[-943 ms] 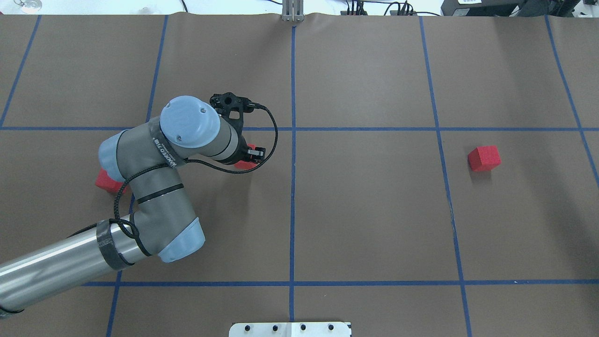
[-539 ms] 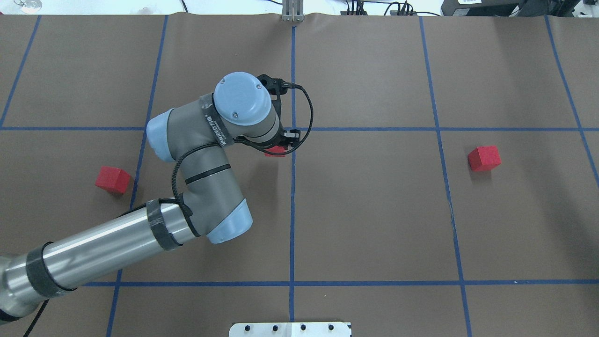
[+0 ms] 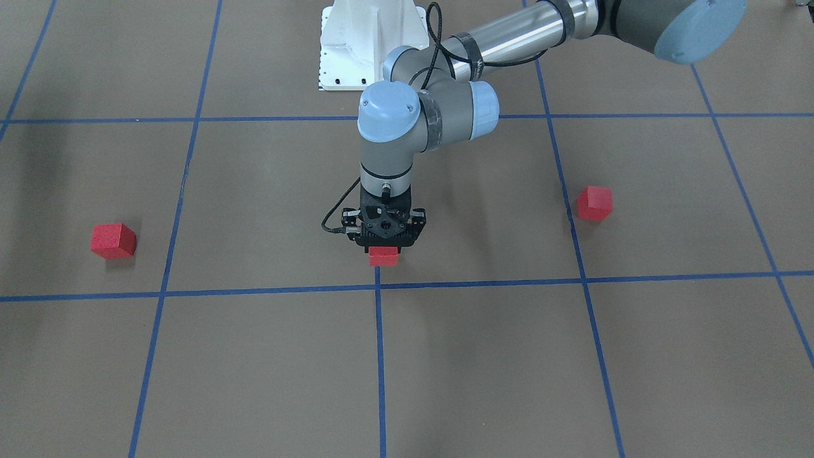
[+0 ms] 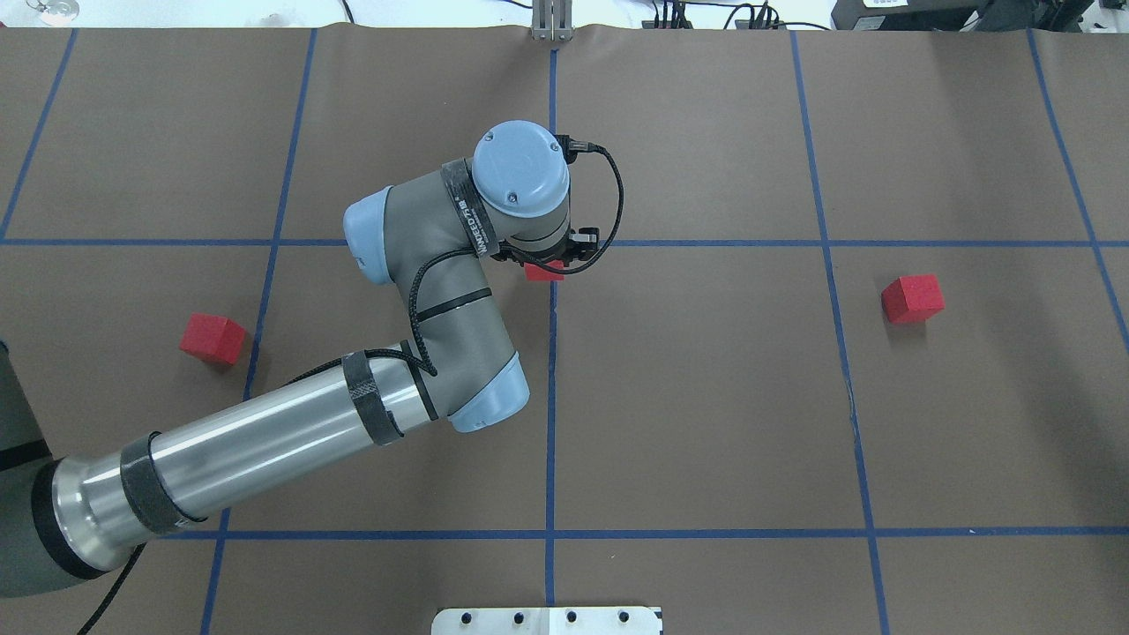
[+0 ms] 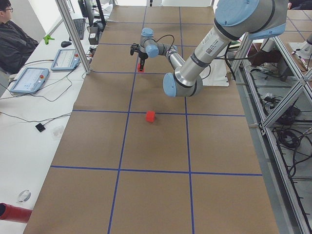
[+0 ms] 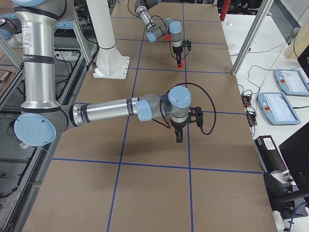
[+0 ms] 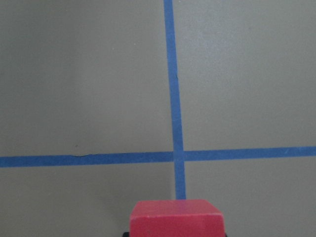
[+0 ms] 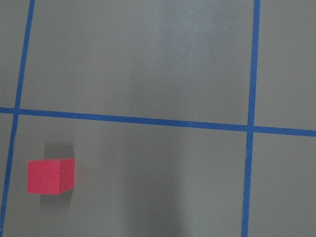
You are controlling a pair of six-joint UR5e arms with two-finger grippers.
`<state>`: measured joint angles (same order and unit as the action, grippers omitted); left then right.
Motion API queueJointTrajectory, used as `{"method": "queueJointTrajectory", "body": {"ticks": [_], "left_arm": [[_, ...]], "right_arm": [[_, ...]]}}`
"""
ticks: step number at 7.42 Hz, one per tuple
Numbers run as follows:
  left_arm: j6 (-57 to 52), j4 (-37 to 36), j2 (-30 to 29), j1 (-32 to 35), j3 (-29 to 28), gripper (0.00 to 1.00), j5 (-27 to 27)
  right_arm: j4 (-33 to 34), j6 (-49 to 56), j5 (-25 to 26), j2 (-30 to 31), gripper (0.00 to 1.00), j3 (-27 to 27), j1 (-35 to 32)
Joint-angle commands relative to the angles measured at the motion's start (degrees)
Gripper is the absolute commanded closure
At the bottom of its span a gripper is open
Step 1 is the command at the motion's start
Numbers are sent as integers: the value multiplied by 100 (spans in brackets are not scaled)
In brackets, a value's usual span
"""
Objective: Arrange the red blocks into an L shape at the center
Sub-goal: 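Carry the red cube with the left gripper to the grid center and release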
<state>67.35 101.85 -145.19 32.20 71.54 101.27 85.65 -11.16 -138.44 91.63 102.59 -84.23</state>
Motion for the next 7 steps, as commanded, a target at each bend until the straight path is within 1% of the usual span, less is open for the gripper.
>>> {"method": "queueJointTrajectory", "body": {"ticks": [1, 6, 7], "left_arm": [[6, 81, -9, -46, -158, 100, -2], [24, 81, -9, -222, -176, 100, -2], [24, 81, -9, -223, -167, 68, -2]], "right_arm": [[4, 0, 1, -5, 1, -2, 4], [39, 0, 1, -5, 1, -11, 4], [39, 0, 1, -5, 1, -11, 4]]}}
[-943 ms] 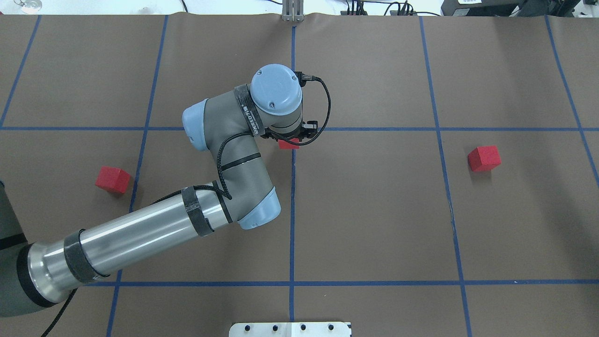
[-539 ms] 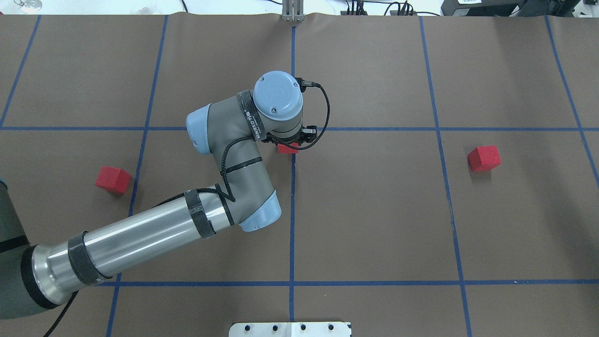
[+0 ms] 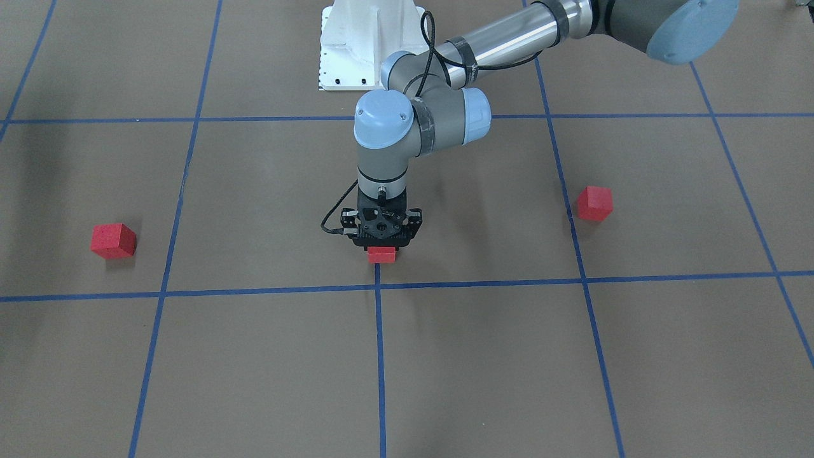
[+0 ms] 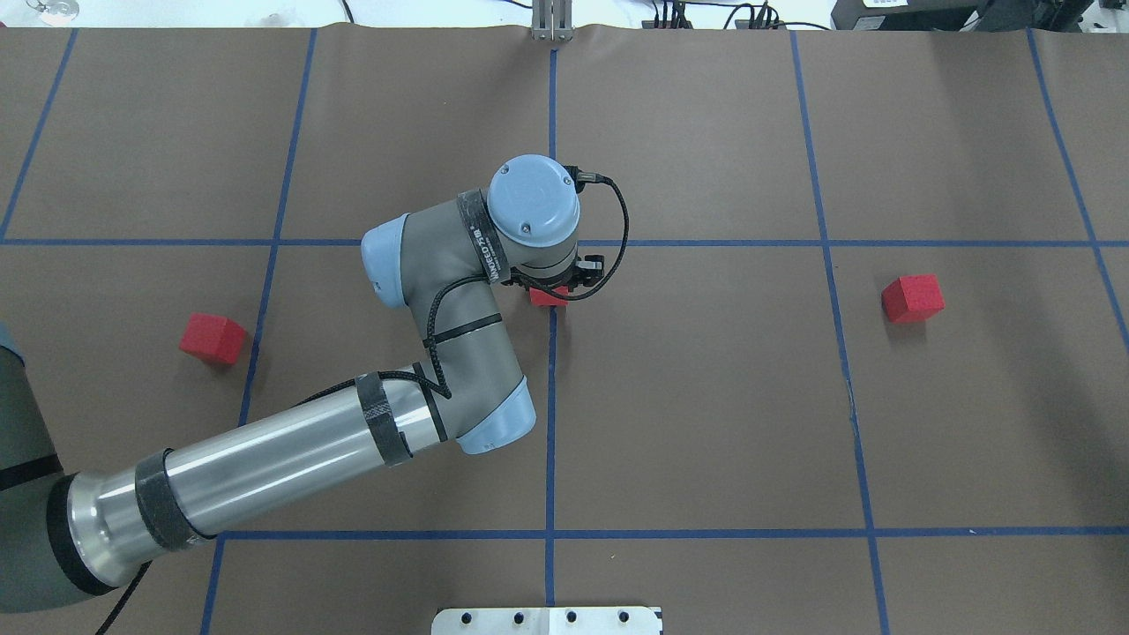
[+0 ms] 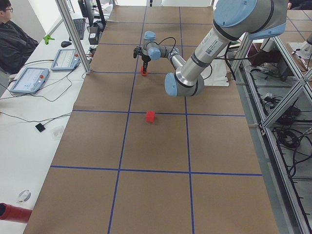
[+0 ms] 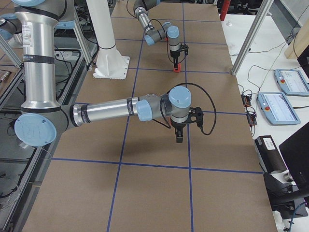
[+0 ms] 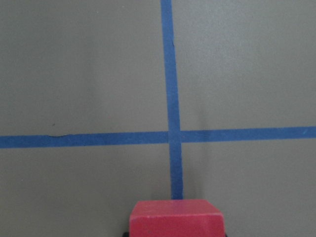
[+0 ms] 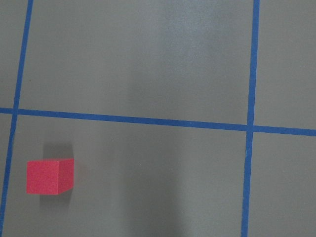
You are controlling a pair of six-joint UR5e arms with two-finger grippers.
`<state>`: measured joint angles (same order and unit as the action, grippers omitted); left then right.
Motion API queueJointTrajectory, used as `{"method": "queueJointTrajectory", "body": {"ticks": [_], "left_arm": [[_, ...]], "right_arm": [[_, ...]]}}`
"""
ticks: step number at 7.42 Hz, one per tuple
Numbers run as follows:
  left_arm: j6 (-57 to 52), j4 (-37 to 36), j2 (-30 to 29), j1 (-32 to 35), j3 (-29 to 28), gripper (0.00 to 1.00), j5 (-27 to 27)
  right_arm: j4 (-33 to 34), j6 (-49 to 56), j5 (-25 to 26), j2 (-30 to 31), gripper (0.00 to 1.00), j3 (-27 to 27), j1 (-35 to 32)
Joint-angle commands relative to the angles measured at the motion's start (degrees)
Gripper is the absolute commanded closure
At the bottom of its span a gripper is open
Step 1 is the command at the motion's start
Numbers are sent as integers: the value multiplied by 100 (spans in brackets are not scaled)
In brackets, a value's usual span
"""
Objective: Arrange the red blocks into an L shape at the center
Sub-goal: 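Carry the red cube with the left gripper to the grid center and release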
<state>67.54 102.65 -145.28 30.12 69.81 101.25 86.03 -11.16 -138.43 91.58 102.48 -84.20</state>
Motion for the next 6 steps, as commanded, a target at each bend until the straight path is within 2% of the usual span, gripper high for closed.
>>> {"method": "queueJointTrajectory", "body": {"ticks": [1, 2, 4, 6], "left_arm": [[-13, 1, 9, -15, -2, 10, 0], [-22, -8, 9, -15, 6, 0, 0], [-13, 115, 9, 133, 85, 0, 0], [-66, 63, 122, 729, 479, 0, 35]], "right_arm": [[11, 0, 0, 1, 1, 0, 0], [-33, -9, 0, -17, 1, 17, 0], [-51, -515, -18, -331, 1, 105, 183], [-51, -1489, 96, -866, 1, 290, 1225]]}}
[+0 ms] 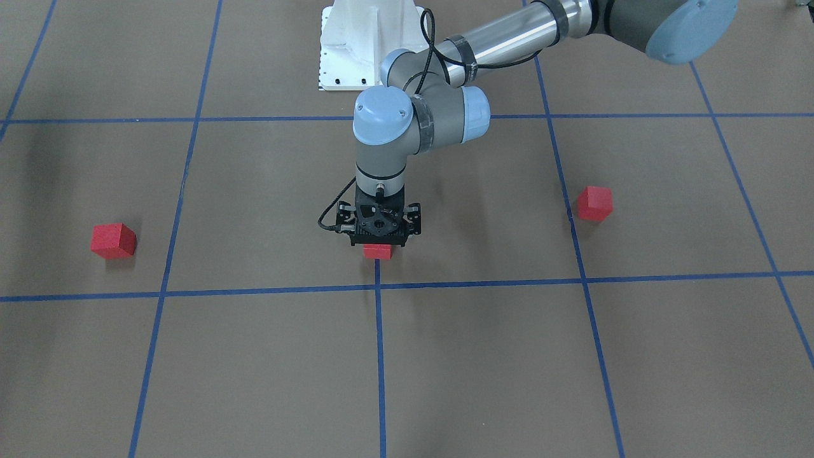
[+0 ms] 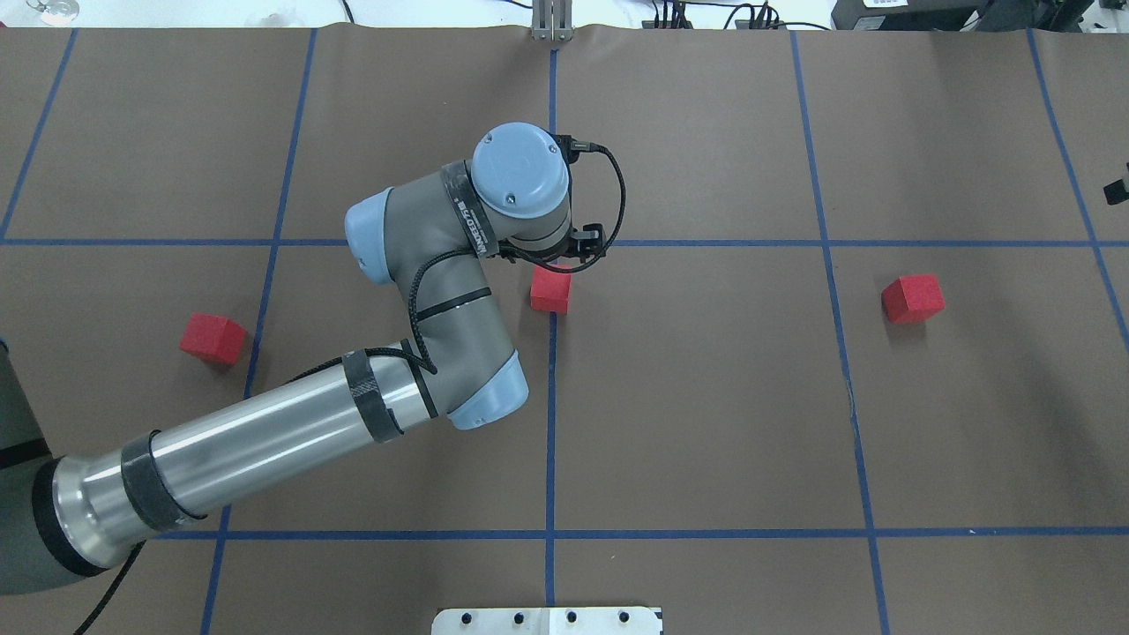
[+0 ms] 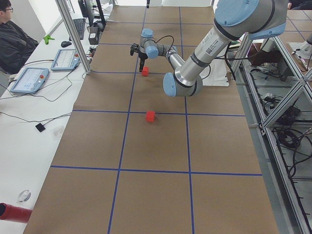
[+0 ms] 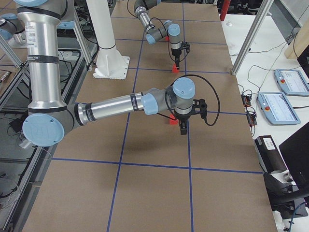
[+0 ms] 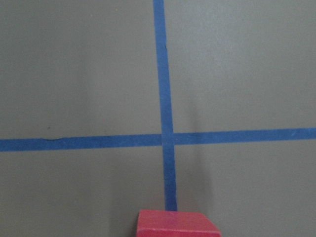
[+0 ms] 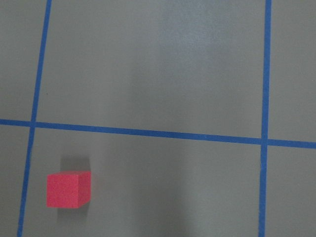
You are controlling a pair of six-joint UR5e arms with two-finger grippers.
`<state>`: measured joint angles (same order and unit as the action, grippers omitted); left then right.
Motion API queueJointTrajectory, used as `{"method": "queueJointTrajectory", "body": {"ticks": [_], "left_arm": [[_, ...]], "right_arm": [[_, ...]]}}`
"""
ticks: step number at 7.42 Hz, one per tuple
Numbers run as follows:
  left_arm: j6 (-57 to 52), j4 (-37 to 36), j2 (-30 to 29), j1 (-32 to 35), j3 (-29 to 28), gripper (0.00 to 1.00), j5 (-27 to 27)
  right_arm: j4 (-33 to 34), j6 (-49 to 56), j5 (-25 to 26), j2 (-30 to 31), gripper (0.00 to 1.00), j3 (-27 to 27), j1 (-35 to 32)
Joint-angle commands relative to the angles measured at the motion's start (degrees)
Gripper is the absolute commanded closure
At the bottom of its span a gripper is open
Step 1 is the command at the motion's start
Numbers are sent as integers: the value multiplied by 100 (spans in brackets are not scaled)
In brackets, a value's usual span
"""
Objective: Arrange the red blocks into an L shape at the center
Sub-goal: 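Lift the left gripper away while the right gripper reaches toward the outer red cube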
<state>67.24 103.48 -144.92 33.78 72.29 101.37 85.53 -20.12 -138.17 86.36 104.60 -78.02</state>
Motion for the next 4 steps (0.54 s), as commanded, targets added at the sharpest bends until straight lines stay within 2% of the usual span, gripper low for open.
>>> {"method": "queueJointTrajectory", "body": {"ticks": [1, 2, 4], "left_arm": [[-44, -21, 374, 644, 563, 0, 40], [-105, -21, 838, 882, 1019, 0, 102], [-281, -12, 1210, 1401, 1296, 0, 767]], "right_arm": [[-45, -972, 341, -504, 1, 87, 1135], [-272, -1115, 1083, -549, 1, 69, 1697], [-484, -1099, 1223, -550, 1, -298, 2001]]}}
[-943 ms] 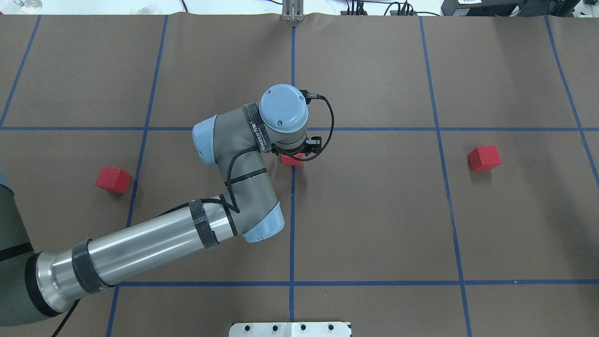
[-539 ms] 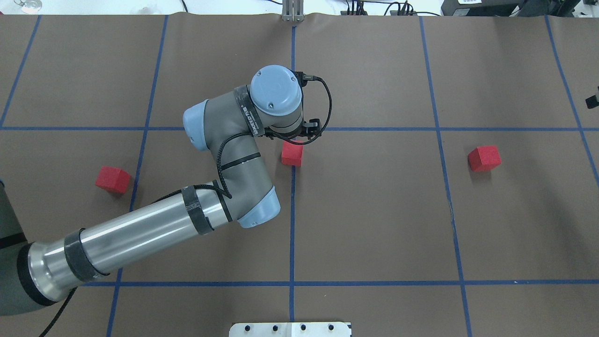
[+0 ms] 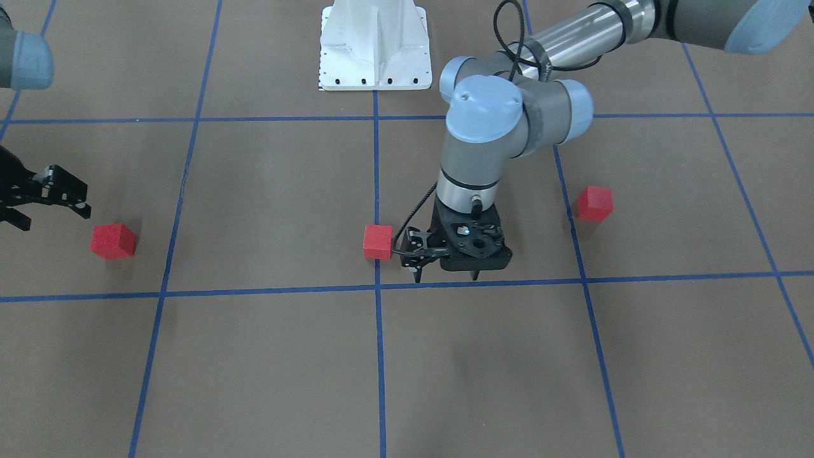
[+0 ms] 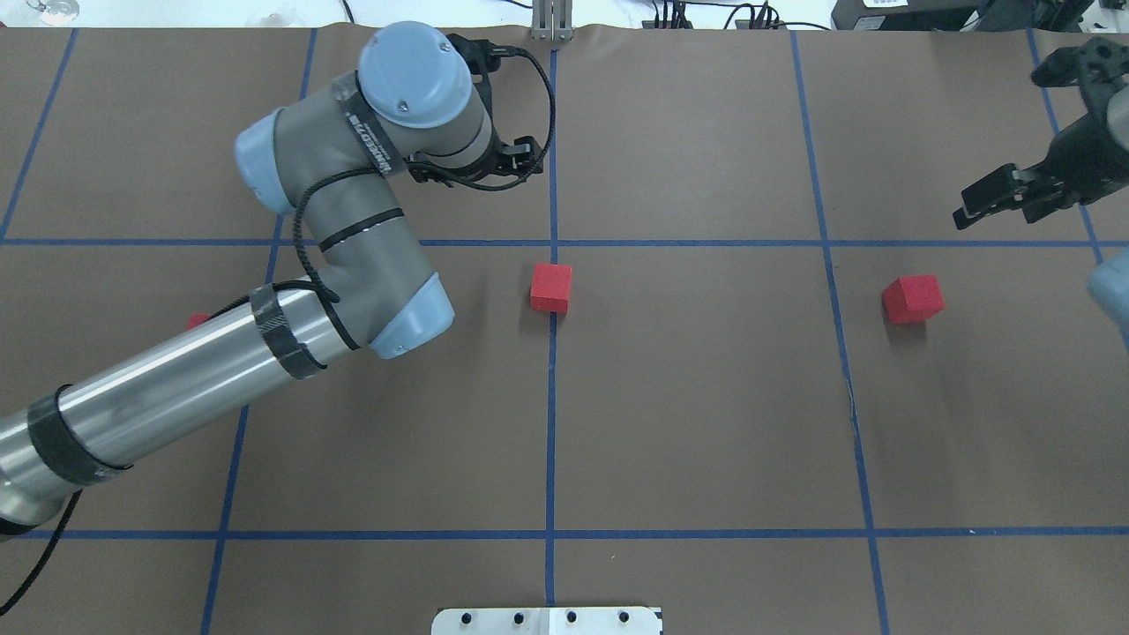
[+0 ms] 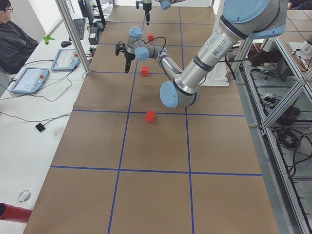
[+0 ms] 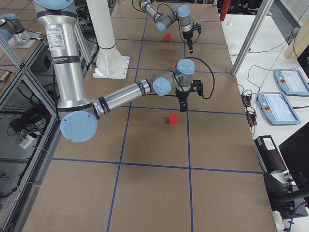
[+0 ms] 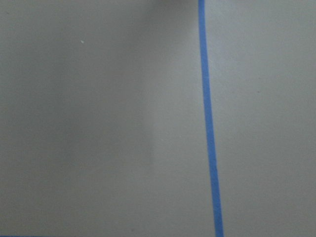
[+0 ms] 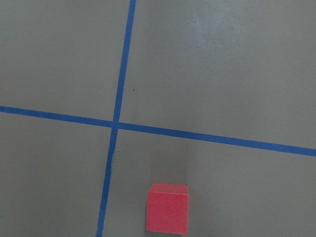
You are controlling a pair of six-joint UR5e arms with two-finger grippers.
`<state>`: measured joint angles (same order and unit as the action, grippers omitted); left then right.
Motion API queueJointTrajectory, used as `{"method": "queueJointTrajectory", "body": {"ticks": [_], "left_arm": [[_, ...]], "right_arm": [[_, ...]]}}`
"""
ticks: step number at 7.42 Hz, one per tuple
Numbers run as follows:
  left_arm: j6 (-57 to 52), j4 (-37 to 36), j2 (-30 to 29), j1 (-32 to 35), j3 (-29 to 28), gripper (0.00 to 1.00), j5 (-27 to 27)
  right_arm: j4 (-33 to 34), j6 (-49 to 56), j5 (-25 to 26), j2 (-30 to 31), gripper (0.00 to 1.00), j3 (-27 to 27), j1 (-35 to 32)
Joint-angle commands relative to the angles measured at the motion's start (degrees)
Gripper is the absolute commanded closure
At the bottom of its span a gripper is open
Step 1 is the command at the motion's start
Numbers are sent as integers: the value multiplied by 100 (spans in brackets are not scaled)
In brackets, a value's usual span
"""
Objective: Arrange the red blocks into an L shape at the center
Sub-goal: 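Lift the left gripper away while the right gripper reaches toward the outer red cube, then lower the right gripper and grasp the outer red cube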
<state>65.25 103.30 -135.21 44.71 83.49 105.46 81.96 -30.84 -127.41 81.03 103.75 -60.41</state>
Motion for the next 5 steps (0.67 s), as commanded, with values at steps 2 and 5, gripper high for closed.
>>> {"method": "queueJointTrajectory", "body": {"ticks": [2, 5], "left_arm": [[-82, 15, 250, 310, 159, 0, 370], [-82, 24, 250, 310, 159, 0, 370]], "right_arm": [[-128, 8, 146, -17, 1, -460, 372], [-128, 17, 164, -122, 1, -873, 591]]}}
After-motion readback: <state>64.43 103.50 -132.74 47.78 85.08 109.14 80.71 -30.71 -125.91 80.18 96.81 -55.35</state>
